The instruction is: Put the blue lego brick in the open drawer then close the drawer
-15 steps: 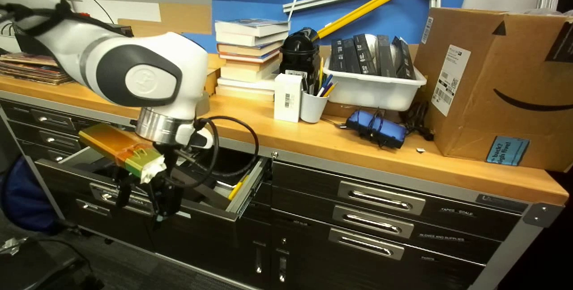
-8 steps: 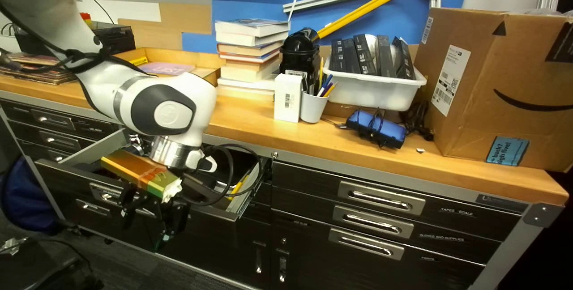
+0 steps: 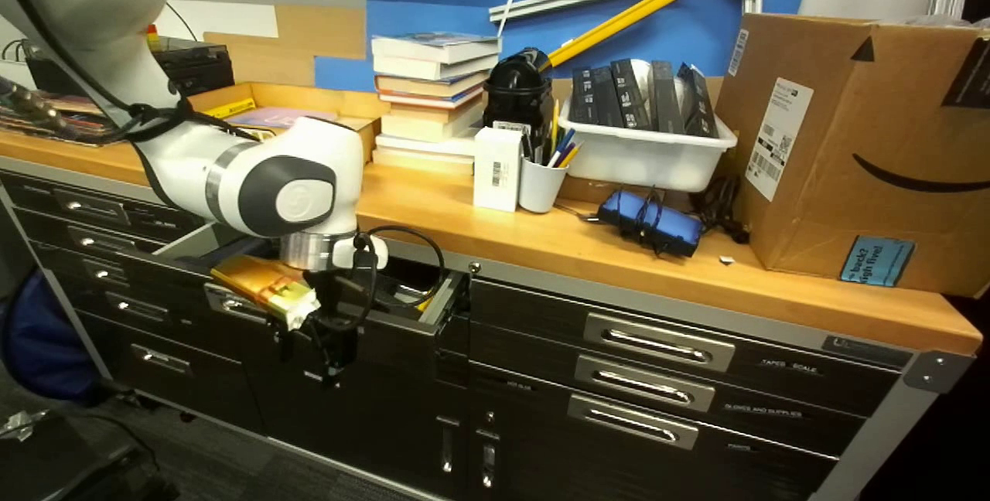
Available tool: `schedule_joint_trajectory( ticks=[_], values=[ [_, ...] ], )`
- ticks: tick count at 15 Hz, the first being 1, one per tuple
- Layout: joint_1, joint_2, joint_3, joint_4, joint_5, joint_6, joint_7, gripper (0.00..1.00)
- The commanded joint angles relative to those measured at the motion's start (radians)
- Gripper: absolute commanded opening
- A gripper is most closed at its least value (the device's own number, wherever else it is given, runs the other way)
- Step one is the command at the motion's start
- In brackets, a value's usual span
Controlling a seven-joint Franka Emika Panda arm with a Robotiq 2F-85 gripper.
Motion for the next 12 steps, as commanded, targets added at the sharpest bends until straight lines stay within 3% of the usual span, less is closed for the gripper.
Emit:
schedule_joint_trajectory(
  ticks=[1, 8, 12],
  values=[
    [0.064, 0.076, -0.038, 0.080, -0.131, 0.134, 0.219, 1.00],
    [0.257, 0.149, -0.218, 0.189, -0.498, 0.271, 0.712, 1.00],
    [0.271, 0.130, -0.248, 0.193, -0.554, 0.282, 0.871, 1.00]
  ],
)
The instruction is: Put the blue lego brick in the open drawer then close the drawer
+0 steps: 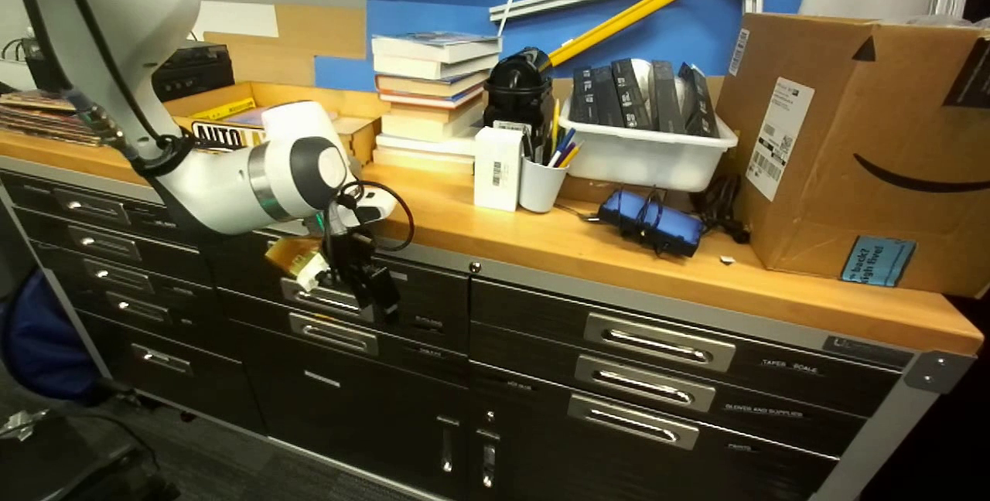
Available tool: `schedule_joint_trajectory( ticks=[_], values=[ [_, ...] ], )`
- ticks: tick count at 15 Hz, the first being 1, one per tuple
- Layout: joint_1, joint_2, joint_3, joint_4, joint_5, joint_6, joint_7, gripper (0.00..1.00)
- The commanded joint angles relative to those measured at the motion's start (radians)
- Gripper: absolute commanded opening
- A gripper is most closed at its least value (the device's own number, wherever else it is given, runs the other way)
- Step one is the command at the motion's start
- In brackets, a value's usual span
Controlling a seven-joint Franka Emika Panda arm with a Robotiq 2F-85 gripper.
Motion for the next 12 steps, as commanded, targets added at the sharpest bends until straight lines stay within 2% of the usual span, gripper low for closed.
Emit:
schedule_joint_trajectory(
  ticks=[1, 3, 4, 5, 6, 7, 9, 10, 12],
  values=[
    [0.011, -0.016, -0.034, 0.016, -0.052, 0.031, 0.134, 1.00],
    [-0.005, -0.052, -0.030, -0.013, -0.055, 0.018, 0.151, 1.00],
    [-0.031, -0.074, -0.004, -0.029, -0.018, -0.011, 0.094, 1.00],
    [-0.083, -0.119, 0.047, -0.062, 0.053, -0.037, -0.038, 1.00],
    [-0.167, -0.176, 0.143, -0.110, 0.070, -0.056, -0.130, 1.00],
    [-0.199, -0.222, 0.176, -0.135, 0.090, -0.074, -0.200, 1.00],
    [-0.286, -0.311, 0.286, -0.177, 0.154, -0.114, -0.347, 1.00],
    [-0.317, -0.346, 0.333, -0.182, 0.194, -0.144, -0.420, 1.00],
    [-0.330, -0.414, 0.397, -0.172, 0.302, -0.226, -0.570, 1.00]
  ],
)
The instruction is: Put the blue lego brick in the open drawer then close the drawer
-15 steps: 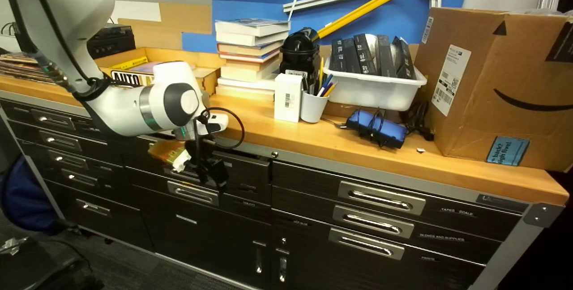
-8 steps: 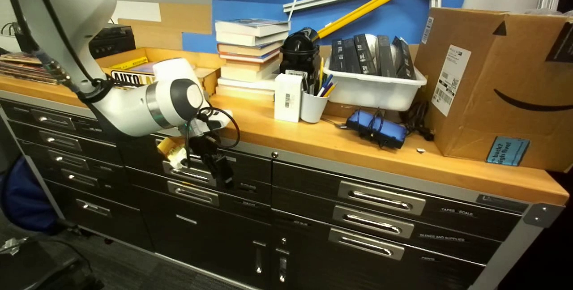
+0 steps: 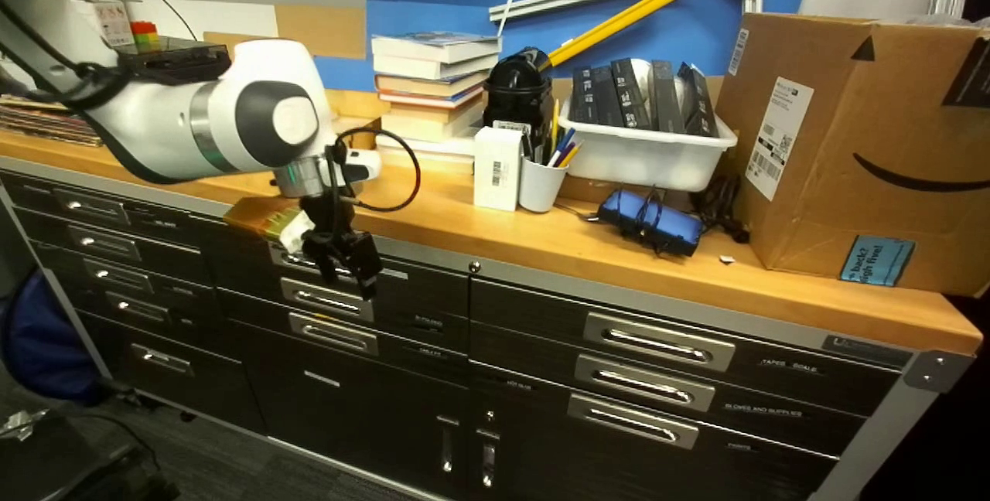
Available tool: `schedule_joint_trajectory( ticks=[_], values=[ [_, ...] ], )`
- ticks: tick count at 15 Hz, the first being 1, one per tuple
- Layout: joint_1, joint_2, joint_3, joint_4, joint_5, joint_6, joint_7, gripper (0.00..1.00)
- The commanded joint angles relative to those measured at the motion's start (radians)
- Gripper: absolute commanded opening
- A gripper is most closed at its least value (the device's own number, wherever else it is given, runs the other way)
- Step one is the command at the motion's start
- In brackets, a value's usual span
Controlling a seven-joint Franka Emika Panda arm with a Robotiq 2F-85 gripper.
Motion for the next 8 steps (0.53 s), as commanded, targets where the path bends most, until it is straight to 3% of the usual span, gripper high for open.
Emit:
schedule_joint_trajectory(
  ticks=[1, 3, 6, 7, 8],
  values=[
    [0.036, -0.162, 0.049, -0.007, 0.191, -0.153, -0.272, 1.00],
    [0.066, -0.220, 0.059, 0.050, 0.306, -0.284, -0.420, 1.00],
    [0.100, -0.256, 0.024, 0.162, 0.443, -0.489, -0.636, 1.00],
    [0.095, -0.235, 0.044, 0.104, 0.373, -0.397, -0.508, 1.00],
    [0.099, -0.252, 0.038, 0.131, 0.402, -0.446, -0.557, 1.00]
  ],
)
